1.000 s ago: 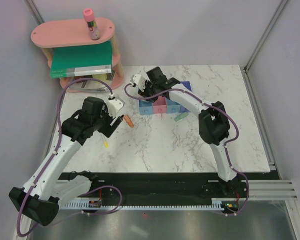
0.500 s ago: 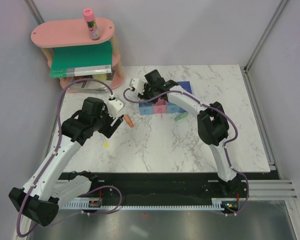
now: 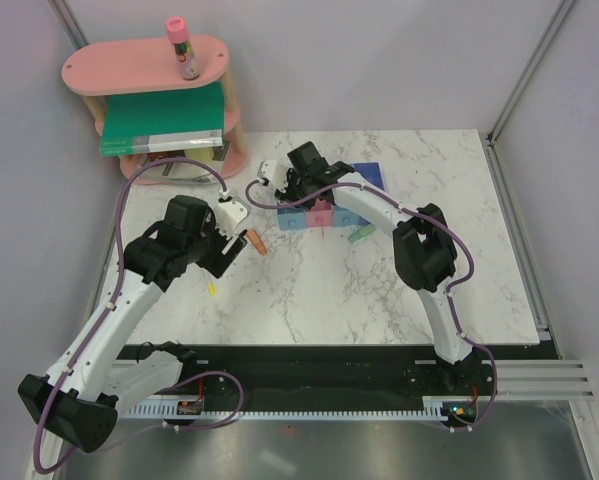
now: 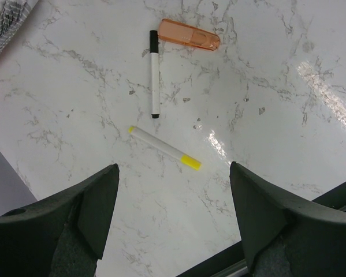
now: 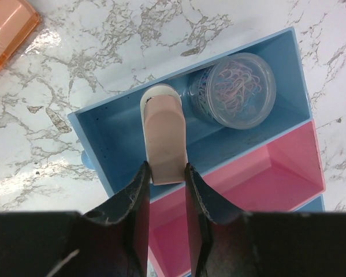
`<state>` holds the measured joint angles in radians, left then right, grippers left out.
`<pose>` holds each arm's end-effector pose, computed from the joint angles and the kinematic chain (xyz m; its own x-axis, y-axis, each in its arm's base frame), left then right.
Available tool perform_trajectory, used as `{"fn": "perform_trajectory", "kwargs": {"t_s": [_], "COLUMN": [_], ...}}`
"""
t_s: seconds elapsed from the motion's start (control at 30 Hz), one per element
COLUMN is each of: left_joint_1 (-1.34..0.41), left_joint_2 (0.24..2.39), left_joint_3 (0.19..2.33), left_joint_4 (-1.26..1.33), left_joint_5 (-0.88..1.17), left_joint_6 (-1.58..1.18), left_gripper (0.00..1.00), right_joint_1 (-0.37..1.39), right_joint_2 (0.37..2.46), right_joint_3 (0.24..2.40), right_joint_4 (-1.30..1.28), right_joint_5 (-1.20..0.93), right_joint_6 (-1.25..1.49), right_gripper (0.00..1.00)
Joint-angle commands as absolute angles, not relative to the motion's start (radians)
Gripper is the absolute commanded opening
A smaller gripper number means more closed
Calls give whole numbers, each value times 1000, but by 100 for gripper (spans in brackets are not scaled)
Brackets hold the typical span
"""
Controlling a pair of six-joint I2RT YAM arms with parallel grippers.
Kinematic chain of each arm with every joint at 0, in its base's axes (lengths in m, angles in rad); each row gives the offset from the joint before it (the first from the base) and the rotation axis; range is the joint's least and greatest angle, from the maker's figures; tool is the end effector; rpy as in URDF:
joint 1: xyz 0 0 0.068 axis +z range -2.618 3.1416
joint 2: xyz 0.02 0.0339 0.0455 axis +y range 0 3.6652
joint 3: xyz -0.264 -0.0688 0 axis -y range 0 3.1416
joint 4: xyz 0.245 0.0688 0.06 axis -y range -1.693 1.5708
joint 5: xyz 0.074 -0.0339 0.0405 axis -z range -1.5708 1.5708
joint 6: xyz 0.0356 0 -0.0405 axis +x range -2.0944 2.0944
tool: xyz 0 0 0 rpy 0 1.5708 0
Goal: Sort the stationery into containers
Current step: Place the stapler in the storage box.
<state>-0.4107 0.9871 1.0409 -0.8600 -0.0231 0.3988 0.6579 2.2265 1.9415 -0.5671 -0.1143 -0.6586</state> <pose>0.1762 -0.0758 0.3278 -0.4604 0.6239 -0.6314 0.6112 0.7387 0.2842 0.3971 0.3120 0.2291 -0.0629 -0.8170 -0.5732 -0.8919 0.3037 -0.3351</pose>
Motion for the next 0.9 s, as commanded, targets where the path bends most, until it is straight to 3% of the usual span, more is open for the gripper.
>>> {"fn": "perform_trajectory", "kwargs": {"t_s": [0.0, 0.4, 0.5, 0.73, 0.87], "left_joint_1": [-407, -407, -407, -408, -407], "left_joint_2": [974, 992, 994, 996, 994], "left_joint_3": [1039, 1040, 1042, 1040, 1037], "left_joint_4": [-847, -833, -833, -831, -828], "left_joint_5": [-5, 31, 31, 37, 40], "left_joint_6": [405, 414, 416, 411, 408], "left_gripper": [84, 85, 85, 85, 85], "right_joint_1": [666, 670, 672, 678, 681], "right_joint_2": [2237, 2275, 2279, 2278, 2276], "right_joint_3": [1968, 1999, 2013, 2026, 2023], "right_joint_4": [-580, -610, -617, -618, -618], "right_joint_5": [-101, -104, -106, -98, -94], "right_joint_6": [-673, -704, -707, -707, -707], "right_gripper": [12, 15, 22, 65, 72]}}
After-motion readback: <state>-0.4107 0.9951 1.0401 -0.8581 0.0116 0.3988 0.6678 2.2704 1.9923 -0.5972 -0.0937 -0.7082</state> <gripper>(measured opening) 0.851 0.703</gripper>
